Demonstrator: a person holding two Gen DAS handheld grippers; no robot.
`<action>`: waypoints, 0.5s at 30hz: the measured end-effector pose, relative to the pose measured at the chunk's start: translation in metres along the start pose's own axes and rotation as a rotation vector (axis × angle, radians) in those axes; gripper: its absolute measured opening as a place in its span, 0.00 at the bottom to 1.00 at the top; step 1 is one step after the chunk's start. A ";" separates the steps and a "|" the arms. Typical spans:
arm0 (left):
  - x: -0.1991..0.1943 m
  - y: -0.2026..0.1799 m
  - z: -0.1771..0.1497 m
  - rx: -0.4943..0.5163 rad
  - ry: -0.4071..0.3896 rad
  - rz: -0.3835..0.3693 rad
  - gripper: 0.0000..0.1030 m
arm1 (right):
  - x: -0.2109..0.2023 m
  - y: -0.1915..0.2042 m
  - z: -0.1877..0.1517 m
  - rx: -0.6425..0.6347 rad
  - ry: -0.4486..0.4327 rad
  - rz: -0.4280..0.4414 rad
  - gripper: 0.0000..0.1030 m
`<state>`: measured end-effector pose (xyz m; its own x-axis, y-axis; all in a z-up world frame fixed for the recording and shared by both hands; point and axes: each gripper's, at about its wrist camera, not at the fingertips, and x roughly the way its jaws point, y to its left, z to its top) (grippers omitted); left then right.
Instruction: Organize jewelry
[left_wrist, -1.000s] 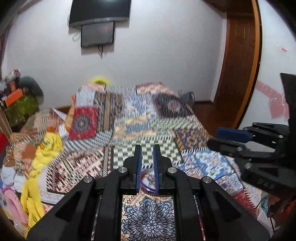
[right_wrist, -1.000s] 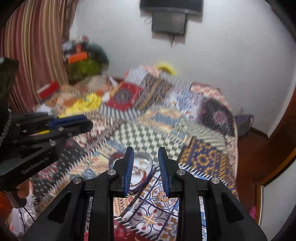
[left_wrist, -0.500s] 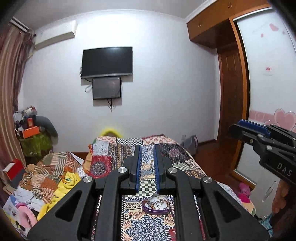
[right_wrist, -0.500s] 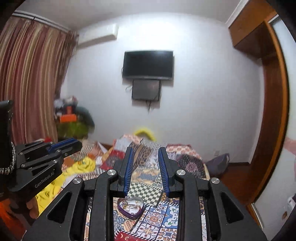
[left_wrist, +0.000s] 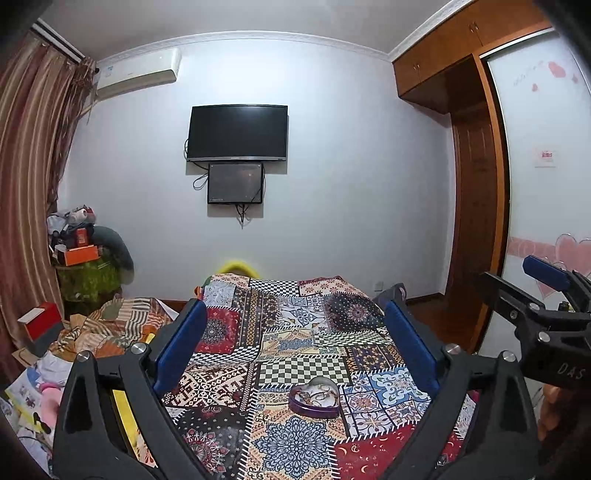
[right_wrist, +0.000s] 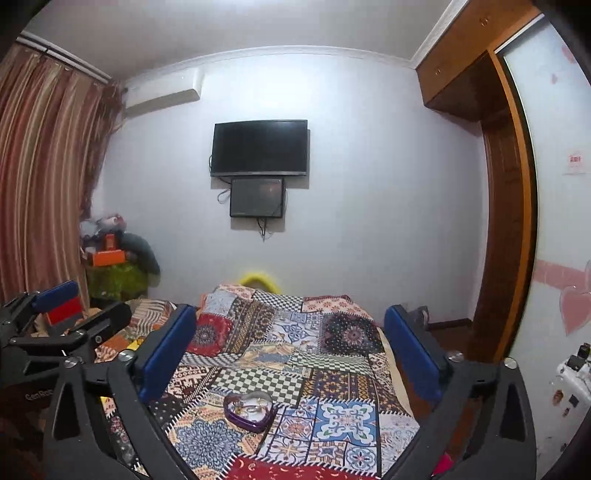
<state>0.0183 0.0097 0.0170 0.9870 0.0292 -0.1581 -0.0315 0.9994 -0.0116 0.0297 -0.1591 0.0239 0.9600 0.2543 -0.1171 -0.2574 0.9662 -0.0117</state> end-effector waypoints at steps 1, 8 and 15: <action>0.000 0.000 0.000 0.003 0.001 0.000 0.94 | -0.004 0.000 0.000 0.002 0.002 0.004 1.00; -0.005 -0.004 -0.002 0.007 -0.002 0.005 0.94 | -0.012 -0.002 -0.002 0.011 0.012 0.018 1.00; -0.004 -0.009 -0.003 0.011 0.006 0.018 0.95 | -0.015 -0.004 -0.003 0.008 0.012 0.019 1.00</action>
<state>0.0139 0.0008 0.0147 0.9854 0.0469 -0.1639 -0.0472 0.9989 0.0024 0.0158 -0.1673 0.0223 0.9536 0.2717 -0.1296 -0.2742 0.9617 -0.0015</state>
